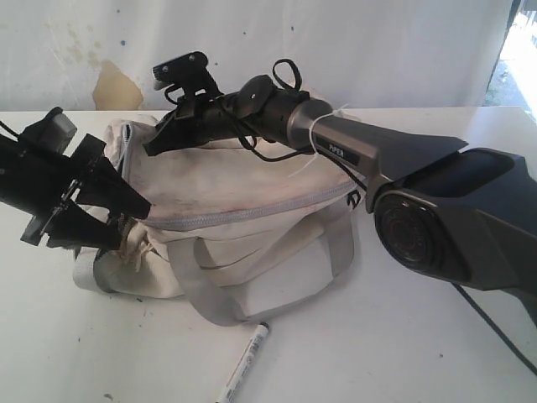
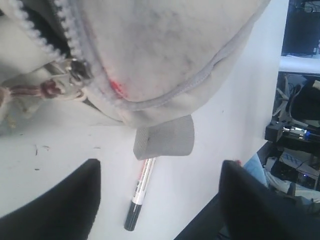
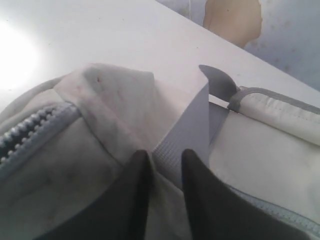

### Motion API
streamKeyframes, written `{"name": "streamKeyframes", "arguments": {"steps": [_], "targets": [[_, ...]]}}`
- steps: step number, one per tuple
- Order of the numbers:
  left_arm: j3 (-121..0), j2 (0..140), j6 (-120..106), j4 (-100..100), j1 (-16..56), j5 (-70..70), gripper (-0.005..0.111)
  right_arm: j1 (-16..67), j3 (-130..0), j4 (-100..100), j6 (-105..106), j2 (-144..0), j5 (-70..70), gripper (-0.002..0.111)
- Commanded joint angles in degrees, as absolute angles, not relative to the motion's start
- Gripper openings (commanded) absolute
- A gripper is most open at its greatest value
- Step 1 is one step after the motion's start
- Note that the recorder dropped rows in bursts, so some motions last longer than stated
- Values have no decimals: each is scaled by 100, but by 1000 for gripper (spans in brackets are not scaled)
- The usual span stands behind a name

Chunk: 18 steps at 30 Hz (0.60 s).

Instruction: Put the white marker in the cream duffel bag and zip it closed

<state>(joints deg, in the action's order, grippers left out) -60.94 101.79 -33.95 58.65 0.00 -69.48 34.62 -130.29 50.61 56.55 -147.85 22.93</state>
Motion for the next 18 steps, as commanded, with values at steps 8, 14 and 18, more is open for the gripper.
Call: {"name": "streamKeyframes", "arguments": {"steps": [8,14,18], "targets": [[-6707,10127,-3436,5563,-397,-6996,75,3398,-13070,4668,5512,-14295,3345,57],[-6751,10127,-3090,5342,-694,-6596,69,3359,-13070,3059,3683,-14023,4046,57],[-6751,10137,-3008,5383,-727,-6100,54,3276,-13070,2422,2926,-13821,4687,57]]}}
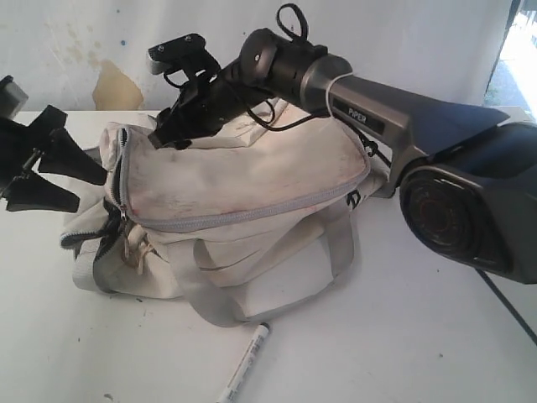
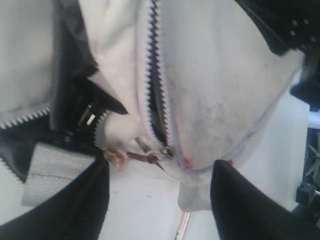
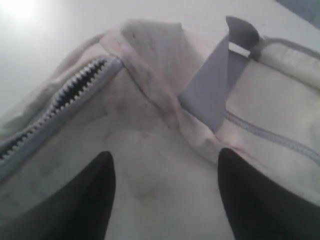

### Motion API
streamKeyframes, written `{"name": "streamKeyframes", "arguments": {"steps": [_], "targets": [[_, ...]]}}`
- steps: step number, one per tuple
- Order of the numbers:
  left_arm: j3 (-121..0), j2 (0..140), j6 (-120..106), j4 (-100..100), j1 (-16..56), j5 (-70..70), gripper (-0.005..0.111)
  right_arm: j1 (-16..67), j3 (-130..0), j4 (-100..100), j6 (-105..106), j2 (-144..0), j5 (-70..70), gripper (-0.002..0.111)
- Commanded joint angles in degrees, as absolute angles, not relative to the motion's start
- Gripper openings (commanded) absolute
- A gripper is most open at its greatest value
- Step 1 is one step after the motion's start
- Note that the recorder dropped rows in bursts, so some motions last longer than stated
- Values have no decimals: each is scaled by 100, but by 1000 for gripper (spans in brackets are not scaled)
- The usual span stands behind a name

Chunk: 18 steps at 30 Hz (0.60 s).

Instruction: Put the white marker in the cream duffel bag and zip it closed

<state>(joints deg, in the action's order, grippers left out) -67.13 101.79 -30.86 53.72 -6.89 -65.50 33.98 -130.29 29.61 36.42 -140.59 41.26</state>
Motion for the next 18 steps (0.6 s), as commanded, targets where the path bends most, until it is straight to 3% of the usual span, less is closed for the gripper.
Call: {"name": "streamKeyframes", "arguments": {"steps": [1,6,9,15,18], "targets": [[-6751,10137,-3063,5395,-727,-5985,53,3252,-13070,2429,2851,-13787,4809,57],[-6823,10172,-3022,5360,-751,-5501,52,3227,-13070,2235,2459,-13548,5547,57],[-7117,10368,-2698,5449,-787,-5992,52,3219,-13070,1718,2045,-13385,6107,53],[-7562,10843,-2698,5892,-787,-6072,52,3214,-13070,1239,1411,-13277,6996,28],[-7621,11014,-2698,6098,-787,-6089,52,3258,-12976,1239,1411,-13252,6996,22]]}}
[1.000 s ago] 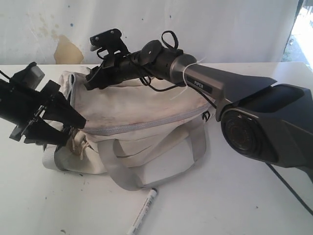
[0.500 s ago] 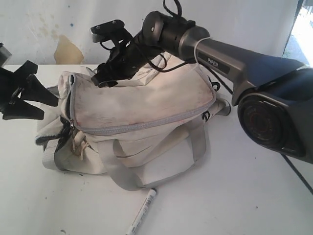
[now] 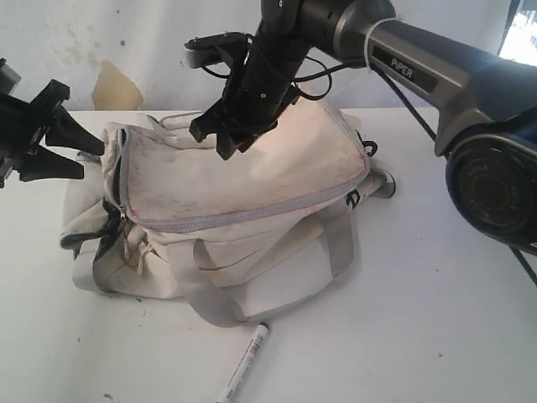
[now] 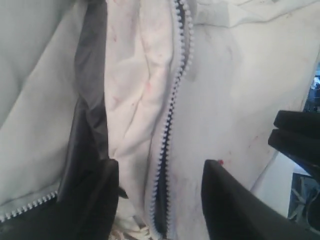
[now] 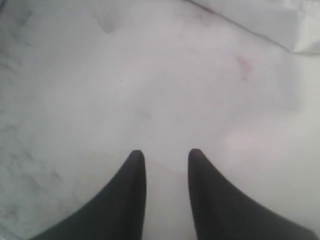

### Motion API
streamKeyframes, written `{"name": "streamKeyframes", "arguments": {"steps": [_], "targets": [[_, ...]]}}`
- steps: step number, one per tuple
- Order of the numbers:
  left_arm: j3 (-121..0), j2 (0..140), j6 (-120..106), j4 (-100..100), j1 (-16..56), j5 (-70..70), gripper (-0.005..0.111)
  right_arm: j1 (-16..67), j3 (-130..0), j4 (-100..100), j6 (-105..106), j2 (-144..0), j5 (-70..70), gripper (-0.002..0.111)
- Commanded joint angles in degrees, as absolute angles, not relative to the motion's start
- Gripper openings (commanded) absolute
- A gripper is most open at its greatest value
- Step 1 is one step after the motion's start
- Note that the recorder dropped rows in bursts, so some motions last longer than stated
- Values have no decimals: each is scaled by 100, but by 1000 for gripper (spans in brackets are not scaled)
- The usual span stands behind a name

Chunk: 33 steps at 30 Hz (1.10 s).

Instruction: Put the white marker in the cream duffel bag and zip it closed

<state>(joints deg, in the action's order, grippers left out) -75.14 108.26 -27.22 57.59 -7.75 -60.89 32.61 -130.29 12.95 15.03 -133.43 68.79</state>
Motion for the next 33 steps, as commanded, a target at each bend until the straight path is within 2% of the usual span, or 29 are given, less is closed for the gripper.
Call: {"name": "streamKeyframes", "arguments": {"steps": [1,5,24,30,33], "targets": [[-7621,11065,-2711,6279,-787,-6190,52,3267,-12927,1239,1411,-13237,6996,22],[-7621,11204,-3078,6880,-787,-6451,52,3426,-12779,1239,1411,-13161,6996,22],[-7596,11389,-3191,6288,-698,-5804,52,4225,-12719,1085,612,-13073,6797,22],[-7609,11484,-3191,6464,-609,-6306,52,4550,-12707,313,98,-12970,6692,22],[-7621,11484,-3191,6453,-609,-6133,52,4675,-12535,342,52,-12723,6569,22]]}}
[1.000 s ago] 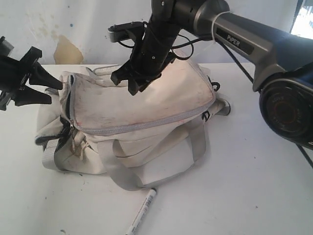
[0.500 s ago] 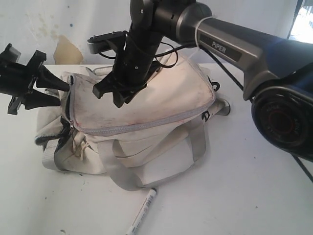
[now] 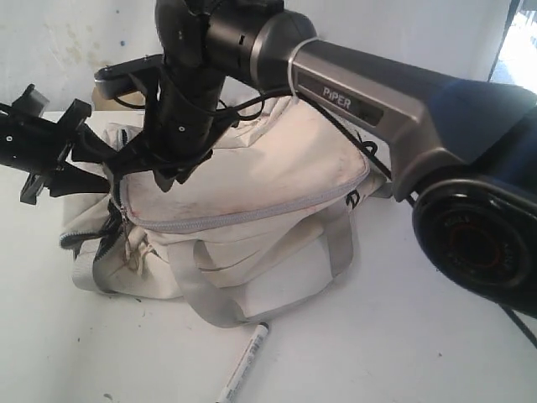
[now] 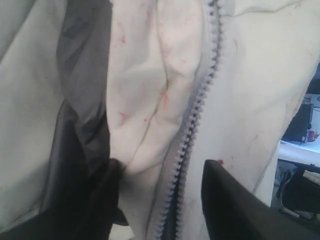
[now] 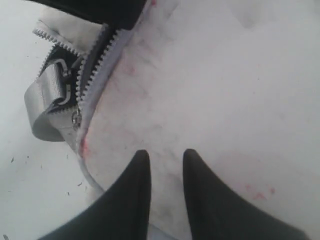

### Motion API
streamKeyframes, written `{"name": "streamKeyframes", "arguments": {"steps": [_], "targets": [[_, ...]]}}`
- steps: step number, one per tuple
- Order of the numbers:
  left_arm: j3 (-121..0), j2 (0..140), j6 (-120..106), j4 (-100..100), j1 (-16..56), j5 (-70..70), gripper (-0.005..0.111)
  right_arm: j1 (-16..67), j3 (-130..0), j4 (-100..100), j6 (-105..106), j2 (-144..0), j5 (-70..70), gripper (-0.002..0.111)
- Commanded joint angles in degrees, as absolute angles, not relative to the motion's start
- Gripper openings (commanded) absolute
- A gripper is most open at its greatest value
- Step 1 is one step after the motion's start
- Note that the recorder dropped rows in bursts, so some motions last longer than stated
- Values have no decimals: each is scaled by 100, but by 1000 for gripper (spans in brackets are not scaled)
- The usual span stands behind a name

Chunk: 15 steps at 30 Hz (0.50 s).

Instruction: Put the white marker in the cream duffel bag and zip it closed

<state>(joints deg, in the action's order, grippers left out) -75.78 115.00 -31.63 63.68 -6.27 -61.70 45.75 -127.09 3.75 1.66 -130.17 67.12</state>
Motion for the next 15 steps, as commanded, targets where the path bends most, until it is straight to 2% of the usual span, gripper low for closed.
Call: {"name": "streamKeyframes", "arguments": {"steps": [1,4,10,15], "targets": [[-7621,11489,-3191,6427,-609,-6122,52,4736,-12303,627,103,-12546,6457,21],[-7621,11528,-3191,6499,-608,-6145,52,4865,-11697,619,79,-12262,6000,16],[-7663,11753,-3536,6569,-596,-6433,52,5357,-9973,471,-31,-11791,4468,16],[-7960,11765,-3790,6594,-609,-6854,52,5368,-9656,889,-591,-11808,3902,17]]}}
